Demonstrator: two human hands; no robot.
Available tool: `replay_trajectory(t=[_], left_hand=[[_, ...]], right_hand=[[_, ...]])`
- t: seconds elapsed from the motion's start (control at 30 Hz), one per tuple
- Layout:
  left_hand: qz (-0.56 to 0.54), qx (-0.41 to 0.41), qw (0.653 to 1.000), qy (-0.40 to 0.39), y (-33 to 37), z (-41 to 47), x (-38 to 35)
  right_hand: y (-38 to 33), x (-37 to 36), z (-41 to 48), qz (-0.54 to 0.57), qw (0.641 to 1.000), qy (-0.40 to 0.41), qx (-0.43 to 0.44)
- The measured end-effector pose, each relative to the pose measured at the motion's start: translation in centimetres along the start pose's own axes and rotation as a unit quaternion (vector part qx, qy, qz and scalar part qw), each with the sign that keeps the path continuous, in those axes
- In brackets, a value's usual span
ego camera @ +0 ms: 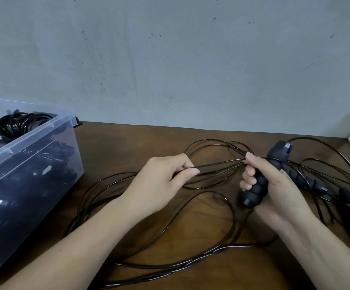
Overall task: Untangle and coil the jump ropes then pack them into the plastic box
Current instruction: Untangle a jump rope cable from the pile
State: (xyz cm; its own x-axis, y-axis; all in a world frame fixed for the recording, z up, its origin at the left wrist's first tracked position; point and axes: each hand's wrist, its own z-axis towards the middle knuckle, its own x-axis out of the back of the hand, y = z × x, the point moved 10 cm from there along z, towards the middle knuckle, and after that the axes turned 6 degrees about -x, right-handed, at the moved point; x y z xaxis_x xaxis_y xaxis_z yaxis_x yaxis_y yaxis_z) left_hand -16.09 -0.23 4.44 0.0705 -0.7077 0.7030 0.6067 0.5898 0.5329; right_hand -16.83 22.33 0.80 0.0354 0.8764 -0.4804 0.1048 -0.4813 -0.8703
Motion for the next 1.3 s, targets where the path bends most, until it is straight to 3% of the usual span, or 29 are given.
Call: replay_trajectory(t=[0.23,0.43,0.83,1.1,1.3], left_hand=[[0.006,-0.031,0.999,0.011,1.3,-0.3,0.0],[0.046,-0.080,0.995,-0.047,2.9,-0.9,-2.6],[0.044,-0.072,0.996,-0.043,2.5,-0.8,-2.5],[0.033,-0.054,0.998,0.001,2.5,-0.1,-0.1],[0.036,-0.058,0.997,0.018,2.9,-0.1,0.6]], right_hand=[[1.7,-2.1,-0.6,-0.049,0.997,-0.056,-0.009],[3.8,-3.6,-1.4,-0.163,0.983,-0.083,0.010],[2.7,-4.3,-2.0,-0.196,0.973,-0.103,0.066],[0.1,-2.8,-1.3,-0.068,0.994,-0.074,0.035],[-1.2,-2.4,-1.1,-0.045,0.995,-0.067,0.050]])
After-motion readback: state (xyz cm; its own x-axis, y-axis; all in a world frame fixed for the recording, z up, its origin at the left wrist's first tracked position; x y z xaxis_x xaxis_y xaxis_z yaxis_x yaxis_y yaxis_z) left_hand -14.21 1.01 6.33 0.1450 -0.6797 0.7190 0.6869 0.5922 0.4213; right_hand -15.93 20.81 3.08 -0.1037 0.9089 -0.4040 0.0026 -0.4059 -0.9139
